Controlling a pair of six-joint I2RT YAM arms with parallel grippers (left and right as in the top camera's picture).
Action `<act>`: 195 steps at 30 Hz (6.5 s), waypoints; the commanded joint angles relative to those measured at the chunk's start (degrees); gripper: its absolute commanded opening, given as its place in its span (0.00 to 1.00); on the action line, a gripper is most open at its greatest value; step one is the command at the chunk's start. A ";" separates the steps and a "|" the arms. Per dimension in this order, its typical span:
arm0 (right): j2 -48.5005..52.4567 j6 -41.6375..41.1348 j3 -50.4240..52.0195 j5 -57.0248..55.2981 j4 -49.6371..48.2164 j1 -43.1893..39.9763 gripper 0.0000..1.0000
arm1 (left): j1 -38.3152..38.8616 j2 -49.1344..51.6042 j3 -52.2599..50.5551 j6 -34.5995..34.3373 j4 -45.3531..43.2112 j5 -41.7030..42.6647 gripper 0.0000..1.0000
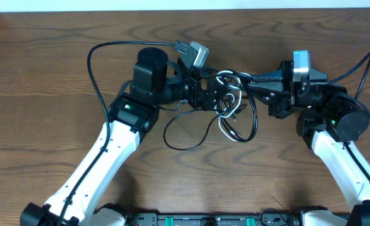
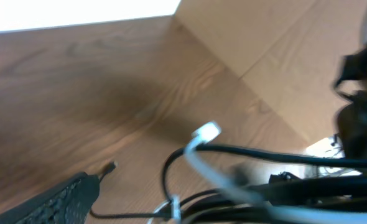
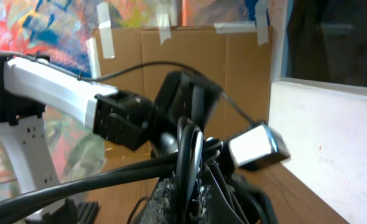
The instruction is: Untangle cables
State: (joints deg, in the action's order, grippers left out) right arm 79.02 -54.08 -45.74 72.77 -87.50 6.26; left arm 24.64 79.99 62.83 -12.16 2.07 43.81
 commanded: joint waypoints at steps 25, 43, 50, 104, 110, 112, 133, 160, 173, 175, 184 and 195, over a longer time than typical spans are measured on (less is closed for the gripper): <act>-0.26 -11.04 -0.44 -4.79 -2.25 -10.27 0.02 | -5.86 2.16 1.16 -1.90 15.47 -44.48 0.55; -0.26 -4.20 -0.44 1.22 16.31 -12.04 0.62 | -7.28 -3.37 1.16 -2.03 17.57 -42.82 0.46; -0.26 15.72 -0.42 -0.44 47.28 -10.67 0.86 | -7.28 -3.26 1.16 -2.05 19.65 -42.84 0.63; 31.58 28.00 -0.37 -39.45 58.88 19.71 0.52 | -7.21 -3.26 1.16 -2.05 23.19 -42.82 0.98; 31.58 29.62 -0.37 -42.64 57.07 22.47 0.36 | -7.21 -3.26 1.16 -2.08 23.19 -42.82 0.98; 31.58 29.97 -0.37 -43.65 57.11 23.52 0.36 | -7.21 -3.26 1.16 -2.05 23.19 -42.82 0.98; 33.00 34.69 -0.37 -56.37 56.59 27.69 0.48 | -7.21 -3.26 1.16 -2.05 23.19 -42.82 0.98; 21.57 43.45 -0.37 -47.50 43.15 20.48 0.01 | -7.21 -3.26 1.16 -2.08 23.19 -42.82 0.98; 0.81 47.58 -0.37 -30.01 44.30 11.54 0.01 | -7.21 -3.26 1.16 -2.08 23.19 -42.82 0.98; 0.35 47.58 -0.37 -28.15 44.41 10.97 0.01 | -7.21 -3.26 1.16 -2.05 23.19 -42.82 0.98; 0.37 48.83 -0.37 -19.15 50.75 8.66 0.01 | -7.21 -3.26 1.16 -2.10 22.82 -42.77 0.98; 0.37 53.46 -0.37 -14.95 57.33 4.42 0.01 | -6.84 -3.28 1.16 -4.42 14.40 -18.93 0.98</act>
State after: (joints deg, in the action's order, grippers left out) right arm 80.01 -3.60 -45.91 56.97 -30.87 12.32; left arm 17.47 76.93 63.66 -15.68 18.61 9.10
